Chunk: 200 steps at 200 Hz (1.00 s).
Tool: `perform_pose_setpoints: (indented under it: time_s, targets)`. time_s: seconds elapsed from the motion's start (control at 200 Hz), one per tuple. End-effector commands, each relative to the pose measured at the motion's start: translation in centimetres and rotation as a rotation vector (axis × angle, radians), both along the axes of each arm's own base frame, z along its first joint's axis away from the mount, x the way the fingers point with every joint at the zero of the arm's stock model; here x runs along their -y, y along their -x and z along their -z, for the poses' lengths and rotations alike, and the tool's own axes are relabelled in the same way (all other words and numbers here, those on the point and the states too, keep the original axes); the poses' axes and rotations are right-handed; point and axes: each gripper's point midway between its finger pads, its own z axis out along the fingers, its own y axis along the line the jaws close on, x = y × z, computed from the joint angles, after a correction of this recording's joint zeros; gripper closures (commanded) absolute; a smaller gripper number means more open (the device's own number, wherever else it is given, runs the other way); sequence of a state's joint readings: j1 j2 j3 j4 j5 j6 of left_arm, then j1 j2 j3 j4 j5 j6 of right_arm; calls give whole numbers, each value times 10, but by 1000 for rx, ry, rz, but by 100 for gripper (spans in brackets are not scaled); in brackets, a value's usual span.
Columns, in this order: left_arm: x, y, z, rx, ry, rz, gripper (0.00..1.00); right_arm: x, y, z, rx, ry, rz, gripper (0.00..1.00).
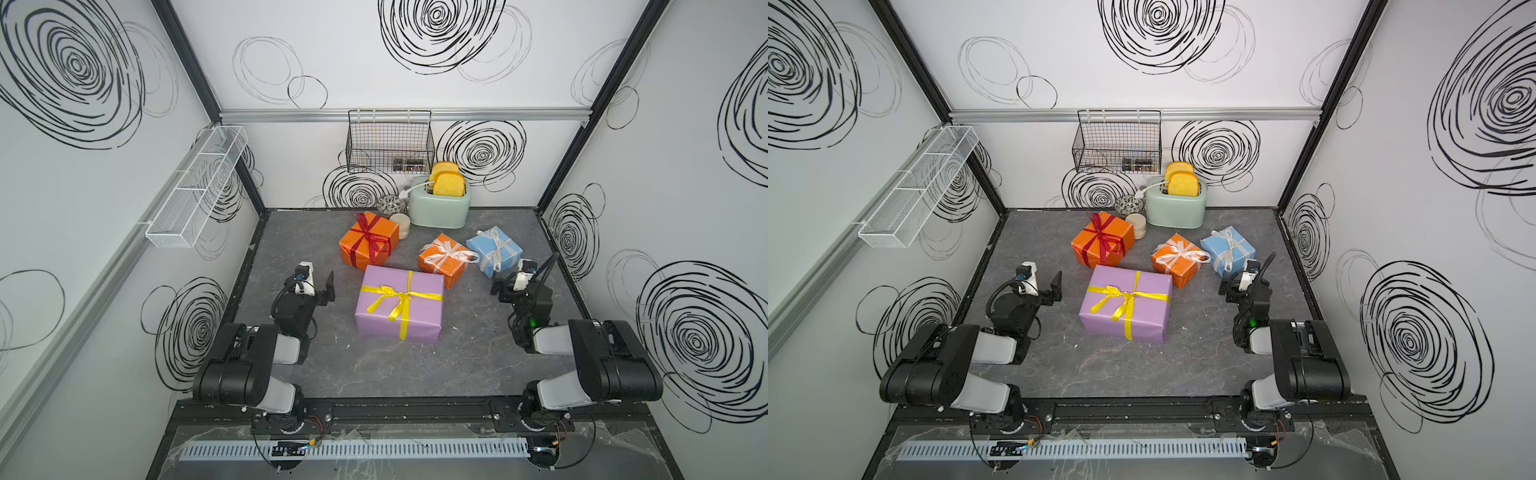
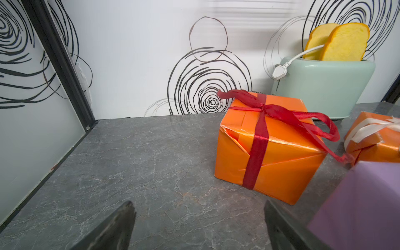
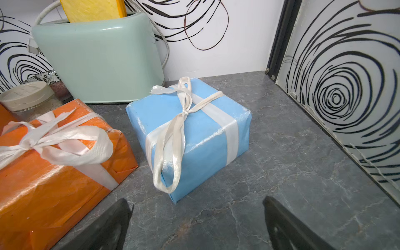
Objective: Untie the ribbon bows on the gift boxes
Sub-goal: Untie the ribbon from the gift box.
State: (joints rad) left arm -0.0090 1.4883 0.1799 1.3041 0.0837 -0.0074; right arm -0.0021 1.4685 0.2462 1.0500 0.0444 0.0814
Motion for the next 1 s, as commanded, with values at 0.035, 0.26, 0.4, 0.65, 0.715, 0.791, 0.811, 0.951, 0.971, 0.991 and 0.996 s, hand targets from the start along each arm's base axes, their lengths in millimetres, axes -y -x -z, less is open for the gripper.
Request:
perform_pose_setpoints:
  time_s: [0.035,0.26,0.4,0.65,0.715,0.791,0.811,0.951,0.971,0.991,0.996]
  targets:
    - [1,-3,-18,71,-5,-5,4,2,-7,-13,47,11,8,2]
    - [0,-3,-17,67,-1,0,4,2,-7,-13,49,11,7,2]
    - [1,-3,-17,67,0,-1,4,2,-7,-13,46,11,7,2]
    - [1,-6,-17,62,-3,-11,4,2,-7,-12,46,11,6,2]
    - [1,-6,-17,60,-5,-13,4,2,-7,-13,47,12,6,2]
    - [1,-5,-17,60,-7,-19,4,1,-7,-13,47,17,8,2]
    - [1,-5,-17,59,-9,-18,4,1,-7,-13,46,17,8,2]
    - [1,-5,-16,57,-10,-22,4,1,-7,-13,46,18,8,2]
    - [2,-5,-17,58,-10,-22,4,2,-7,-13,46,18,9,2]
    - [1,-5,-16,57,-10,-23,4,2,-7,-12,45,17,9,2]
    - [1,-5,-16,57,-11,-23,4,2,-7,-13,45,17,8,2]
